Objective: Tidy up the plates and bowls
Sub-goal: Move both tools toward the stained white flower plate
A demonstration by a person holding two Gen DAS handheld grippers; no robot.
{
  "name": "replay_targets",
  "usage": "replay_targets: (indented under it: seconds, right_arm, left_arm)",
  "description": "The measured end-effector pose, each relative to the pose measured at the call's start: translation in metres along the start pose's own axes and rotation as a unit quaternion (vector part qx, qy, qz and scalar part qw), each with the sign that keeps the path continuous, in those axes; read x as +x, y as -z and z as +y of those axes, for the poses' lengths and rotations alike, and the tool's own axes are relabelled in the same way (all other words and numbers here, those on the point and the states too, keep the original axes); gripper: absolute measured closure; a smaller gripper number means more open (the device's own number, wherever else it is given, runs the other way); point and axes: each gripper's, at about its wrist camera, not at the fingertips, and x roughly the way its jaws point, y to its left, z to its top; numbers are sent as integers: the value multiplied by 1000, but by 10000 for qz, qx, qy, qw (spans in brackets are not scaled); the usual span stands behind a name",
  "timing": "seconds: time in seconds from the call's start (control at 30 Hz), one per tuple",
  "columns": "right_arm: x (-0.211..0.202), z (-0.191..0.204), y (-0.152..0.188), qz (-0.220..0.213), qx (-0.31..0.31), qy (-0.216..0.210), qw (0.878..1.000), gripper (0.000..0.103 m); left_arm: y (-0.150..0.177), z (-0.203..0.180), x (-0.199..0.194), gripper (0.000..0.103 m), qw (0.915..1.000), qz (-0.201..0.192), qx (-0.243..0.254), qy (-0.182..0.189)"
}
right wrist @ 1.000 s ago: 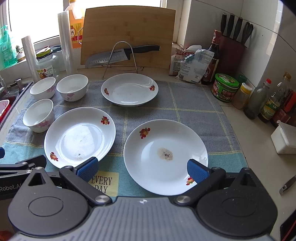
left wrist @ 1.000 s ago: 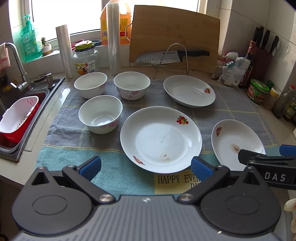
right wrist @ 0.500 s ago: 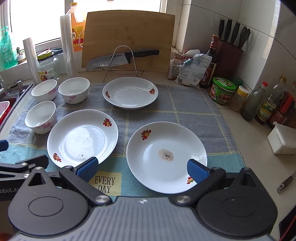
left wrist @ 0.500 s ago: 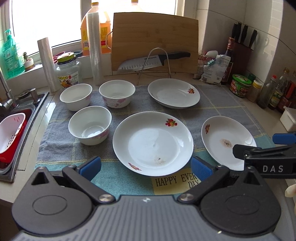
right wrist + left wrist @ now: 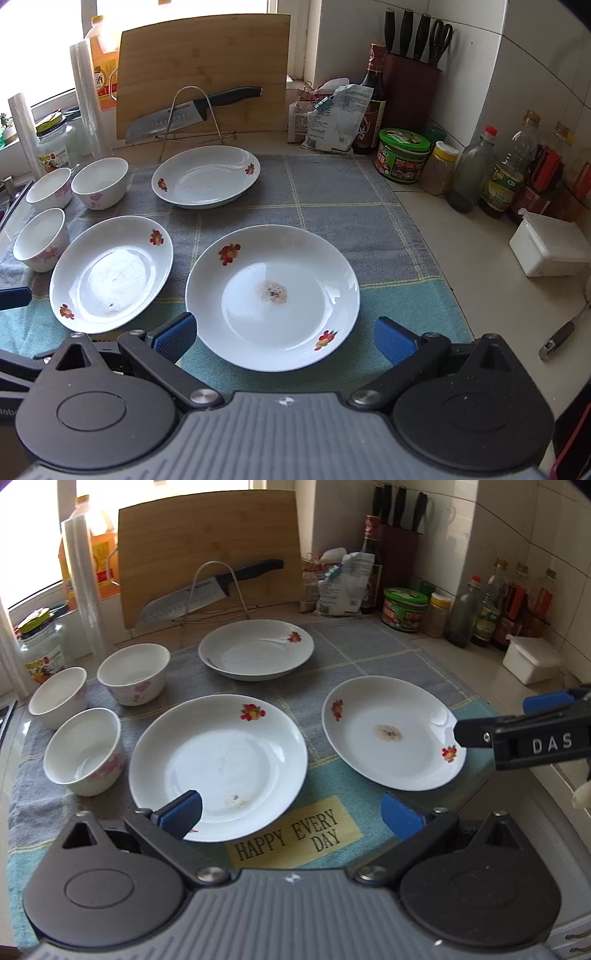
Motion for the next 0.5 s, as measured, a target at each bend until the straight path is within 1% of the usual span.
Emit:
replay_targets:
  seconds: [0.13,0.23,0.37,0.5]
  right_arm:
    - [11,-17,-5,-47,25,-105,9999,0]
    - [25,-29,-10,19,41,-242,9997,0]
    - [44,-45,-19,99,-24,-321,9994,0]
    - [64,-60,-28,161,-67,-425,9989,0]
  left_arm:
    - [2,-19,24,1,9992,58,240,304]
    - [3,-35,45,1,9982,203,401,398]
    - [4,-52,71,1,9970,389,529,413]
    - [4,-61,93,1,9964,579,512,343]
